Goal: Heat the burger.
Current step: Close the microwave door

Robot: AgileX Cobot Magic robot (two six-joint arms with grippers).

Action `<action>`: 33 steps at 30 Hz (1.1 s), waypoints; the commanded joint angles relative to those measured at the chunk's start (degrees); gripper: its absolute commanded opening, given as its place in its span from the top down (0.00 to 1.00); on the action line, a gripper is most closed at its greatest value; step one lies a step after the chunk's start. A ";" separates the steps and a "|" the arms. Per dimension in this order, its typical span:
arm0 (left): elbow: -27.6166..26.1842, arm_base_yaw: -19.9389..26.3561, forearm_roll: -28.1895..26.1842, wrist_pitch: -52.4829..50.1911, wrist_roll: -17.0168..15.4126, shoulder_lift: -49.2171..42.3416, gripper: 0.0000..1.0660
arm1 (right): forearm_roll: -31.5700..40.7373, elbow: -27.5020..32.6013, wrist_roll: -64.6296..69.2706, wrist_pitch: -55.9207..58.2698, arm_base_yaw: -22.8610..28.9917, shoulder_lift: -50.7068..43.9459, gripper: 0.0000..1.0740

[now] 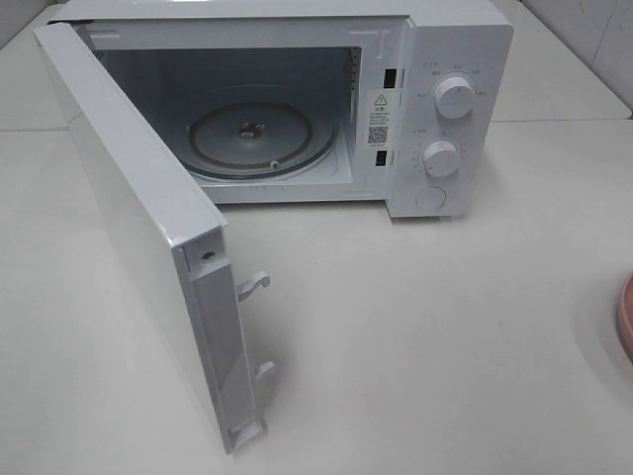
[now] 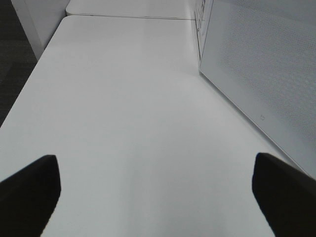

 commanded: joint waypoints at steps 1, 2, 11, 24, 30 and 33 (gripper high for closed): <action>0.06 0.11 0.00 -0.86 -0.23 -0.63 0.08 | 0.06 0.06 0.17 -0.74 -0.23 -2.06 0.41; 0.06 0.11 0.00 -0.86 -0.23 -0.63 0.08 | 0.06 0.06 0.17 -0.74 -0.23 -2.06 0.41; 0.06 0.11 0.00 -0.86 -0.29 -0.63 0.08 | 0.06 0.06 0.17 -0.74 -0.23 -2.06 0.41; -2.18 0.11 0.00 -4.53 -0.46 1.32 0.09 | 0.06 0.06 0.17 -0.74 -0.23 -2.06 0.41; -2.35 0.11 0.00 -11.34 -0.46 4.93 0.28 | 0.06 0.06 0.17 -0.74 -0.23 -2.01 0.41; -2.35 0.11 0.00 -14.67 -0.46 7.28 0.44 | 0.06 0.06 0.17 -0.74 -0.23 -2.01 0.41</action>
